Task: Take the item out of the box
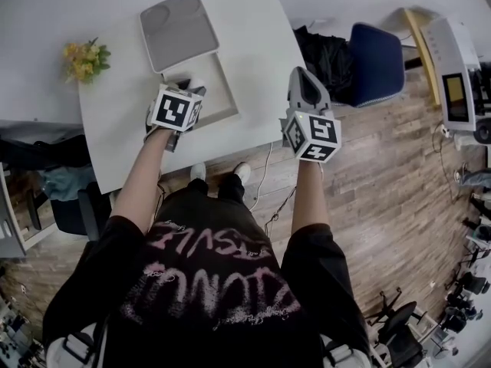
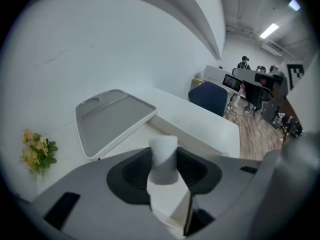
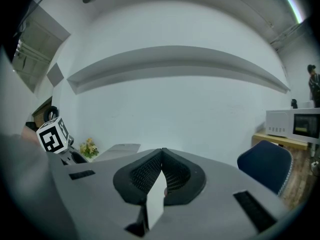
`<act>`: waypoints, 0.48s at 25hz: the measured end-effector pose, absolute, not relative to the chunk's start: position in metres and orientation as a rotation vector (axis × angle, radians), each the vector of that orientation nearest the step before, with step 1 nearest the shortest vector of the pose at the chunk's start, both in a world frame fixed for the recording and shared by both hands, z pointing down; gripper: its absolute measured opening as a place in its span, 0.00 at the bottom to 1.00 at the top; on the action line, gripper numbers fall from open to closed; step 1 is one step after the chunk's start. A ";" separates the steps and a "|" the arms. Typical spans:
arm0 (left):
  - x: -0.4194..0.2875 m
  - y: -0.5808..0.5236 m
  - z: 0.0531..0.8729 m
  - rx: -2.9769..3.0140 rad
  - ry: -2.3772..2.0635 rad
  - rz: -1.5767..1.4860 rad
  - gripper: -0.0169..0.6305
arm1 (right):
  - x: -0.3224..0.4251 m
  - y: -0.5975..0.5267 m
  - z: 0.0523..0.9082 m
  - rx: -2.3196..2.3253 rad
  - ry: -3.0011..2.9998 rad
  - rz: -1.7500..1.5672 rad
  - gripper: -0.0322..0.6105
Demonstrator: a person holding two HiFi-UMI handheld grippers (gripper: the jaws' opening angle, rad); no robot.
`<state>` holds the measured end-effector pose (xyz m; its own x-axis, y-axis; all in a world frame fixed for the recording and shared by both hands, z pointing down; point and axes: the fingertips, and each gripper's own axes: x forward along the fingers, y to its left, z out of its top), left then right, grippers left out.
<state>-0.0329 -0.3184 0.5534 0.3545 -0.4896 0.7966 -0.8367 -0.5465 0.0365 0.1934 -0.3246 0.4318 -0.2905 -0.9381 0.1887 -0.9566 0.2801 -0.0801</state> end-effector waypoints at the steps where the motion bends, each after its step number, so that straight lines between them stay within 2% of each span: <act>1: -0.034 -0.319 0.547 2.199 -1.171 1.044 0.28 | 0.194 -0.323 0.430 1.805 -2.428 0.268 0.05; 12: -0.042 -0.322 0.477 2.357 -1.318 0.802 0.28 | 0.189 -0.312 0.410 1.796 -2.438 0.220 0.05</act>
